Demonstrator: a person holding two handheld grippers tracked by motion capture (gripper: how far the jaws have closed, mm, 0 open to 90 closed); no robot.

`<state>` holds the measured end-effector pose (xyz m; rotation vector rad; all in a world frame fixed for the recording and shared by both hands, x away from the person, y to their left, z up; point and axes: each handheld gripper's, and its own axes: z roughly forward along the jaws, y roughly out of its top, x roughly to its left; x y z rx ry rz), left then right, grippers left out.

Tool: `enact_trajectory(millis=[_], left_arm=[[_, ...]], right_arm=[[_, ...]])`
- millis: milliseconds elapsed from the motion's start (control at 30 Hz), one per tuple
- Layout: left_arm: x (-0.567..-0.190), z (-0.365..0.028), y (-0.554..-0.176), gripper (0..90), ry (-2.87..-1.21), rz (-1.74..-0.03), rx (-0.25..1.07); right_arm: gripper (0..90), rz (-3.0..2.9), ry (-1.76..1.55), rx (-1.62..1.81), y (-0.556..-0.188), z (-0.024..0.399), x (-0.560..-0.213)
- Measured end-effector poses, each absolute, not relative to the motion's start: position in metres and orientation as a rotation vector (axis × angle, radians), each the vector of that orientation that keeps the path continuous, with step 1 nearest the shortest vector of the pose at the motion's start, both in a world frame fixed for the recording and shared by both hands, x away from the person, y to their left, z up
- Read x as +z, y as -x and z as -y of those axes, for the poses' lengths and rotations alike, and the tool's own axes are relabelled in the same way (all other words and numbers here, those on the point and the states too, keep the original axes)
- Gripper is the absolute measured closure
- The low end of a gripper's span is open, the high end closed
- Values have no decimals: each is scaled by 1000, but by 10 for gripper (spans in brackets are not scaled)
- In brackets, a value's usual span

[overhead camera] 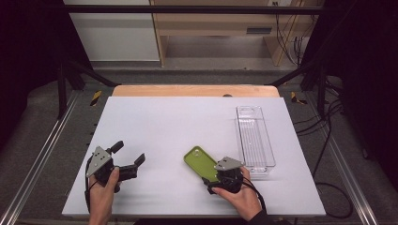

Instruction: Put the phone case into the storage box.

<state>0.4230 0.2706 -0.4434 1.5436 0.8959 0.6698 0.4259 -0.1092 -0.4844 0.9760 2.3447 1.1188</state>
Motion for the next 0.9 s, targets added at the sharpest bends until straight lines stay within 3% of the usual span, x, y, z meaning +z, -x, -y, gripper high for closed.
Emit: enact_trajectory(millis=[900], left_arm=[[-428, -234, -426, 16, -1609, -926, 566]], right_arm=[[170, -2058, -910, 1384, -430, 107, -459]])
